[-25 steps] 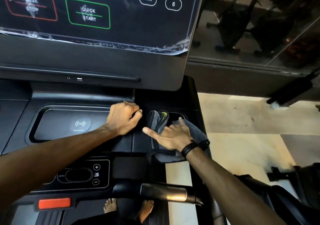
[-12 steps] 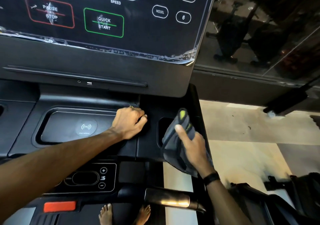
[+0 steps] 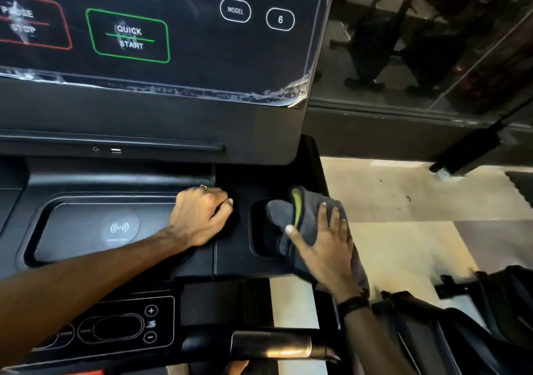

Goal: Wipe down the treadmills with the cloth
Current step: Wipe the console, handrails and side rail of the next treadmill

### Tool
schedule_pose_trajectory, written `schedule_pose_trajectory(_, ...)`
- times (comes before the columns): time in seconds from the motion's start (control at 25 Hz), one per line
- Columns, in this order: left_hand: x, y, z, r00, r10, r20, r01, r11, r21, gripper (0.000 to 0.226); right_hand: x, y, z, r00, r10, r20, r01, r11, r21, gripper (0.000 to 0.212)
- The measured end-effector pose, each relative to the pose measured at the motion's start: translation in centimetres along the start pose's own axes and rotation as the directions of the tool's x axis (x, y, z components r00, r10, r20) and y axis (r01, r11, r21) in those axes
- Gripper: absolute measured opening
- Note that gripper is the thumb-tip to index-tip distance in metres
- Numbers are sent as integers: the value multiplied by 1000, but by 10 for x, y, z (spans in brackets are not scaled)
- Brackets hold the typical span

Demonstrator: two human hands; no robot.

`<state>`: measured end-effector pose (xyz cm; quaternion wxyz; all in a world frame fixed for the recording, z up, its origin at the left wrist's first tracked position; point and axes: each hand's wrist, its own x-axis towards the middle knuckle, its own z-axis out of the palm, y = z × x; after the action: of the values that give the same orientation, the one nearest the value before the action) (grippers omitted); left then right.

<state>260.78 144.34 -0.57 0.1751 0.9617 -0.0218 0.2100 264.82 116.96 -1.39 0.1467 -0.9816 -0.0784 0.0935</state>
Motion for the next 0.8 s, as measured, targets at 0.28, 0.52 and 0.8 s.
schedule_pose_trajectory(0.28,1,1,-1,999,-11,39,13,999,-32,38,81,-5,-21,984,148,103,-172,943,286,107)
schedule_pose_trajectory(0.52,1,0,-1,999,-6,49,7,1000,-17,38,-20,35,2,993,116,-4,-110,953,281,85)
schedule_pose_trajectory(0.8,3,3,-2,998,-29,53,32,998,-59,33,66,8,-16,948,302,98,-315,859,403,82)
